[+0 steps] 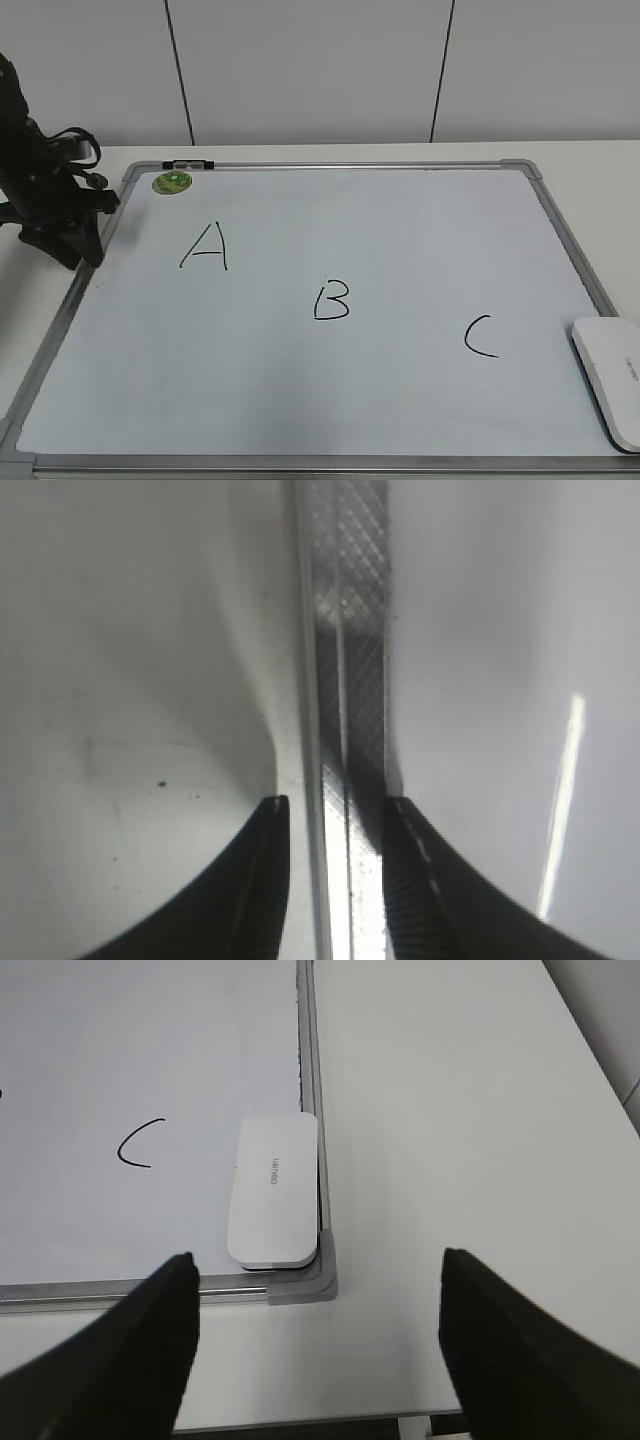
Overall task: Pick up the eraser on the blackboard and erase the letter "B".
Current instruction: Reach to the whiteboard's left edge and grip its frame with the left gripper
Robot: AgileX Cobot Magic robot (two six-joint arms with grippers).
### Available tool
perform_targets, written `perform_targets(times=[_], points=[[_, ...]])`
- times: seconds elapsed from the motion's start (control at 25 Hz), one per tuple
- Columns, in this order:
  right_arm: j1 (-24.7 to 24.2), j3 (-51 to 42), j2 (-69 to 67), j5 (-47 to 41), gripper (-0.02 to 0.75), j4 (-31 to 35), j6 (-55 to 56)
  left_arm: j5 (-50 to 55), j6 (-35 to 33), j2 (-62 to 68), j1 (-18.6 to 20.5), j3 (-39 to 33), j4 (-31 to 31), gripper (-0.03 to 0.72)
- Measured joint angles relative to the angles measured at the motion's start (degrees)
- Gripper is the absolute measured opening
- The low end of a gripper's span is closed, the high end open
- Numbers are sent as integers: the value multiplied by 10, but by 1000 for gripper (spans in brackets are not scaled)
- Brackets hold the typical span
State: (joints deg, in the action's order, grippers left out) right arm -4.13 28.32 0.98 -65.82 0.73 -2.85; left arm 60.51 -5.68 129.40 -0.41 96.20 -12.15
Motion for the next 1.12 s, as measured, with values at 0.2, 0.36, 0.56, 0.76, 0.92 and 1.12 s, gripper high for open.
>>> perform_targets(times=[0.2, 0.36, 0.56, 0.76, 0.92, 1.12], points=[[0, 0, 0, 0, 554, 0, 0, -1, 0, 1, 0, 0, 0, 240], [0, 0, 0, 0, 554, 0, 0, -4, 0, 1, 0, 0, 0, 240], [0, 0, 0, 0, 554, 0, 0, -4, 0, 3, 0, 0, 0, 240], [0, 0, 0, 0, 554, 0, 0, -4, 0, 5, 0, 3, 0, 240], [0, 0, 0, 0, 554, 0, 0, -4, 0, 5, 0, 3, -1, 240], [0, 0, 0, 0, 554, 0, 0, -4, 0, 5, 0, 3, -1, 240]])
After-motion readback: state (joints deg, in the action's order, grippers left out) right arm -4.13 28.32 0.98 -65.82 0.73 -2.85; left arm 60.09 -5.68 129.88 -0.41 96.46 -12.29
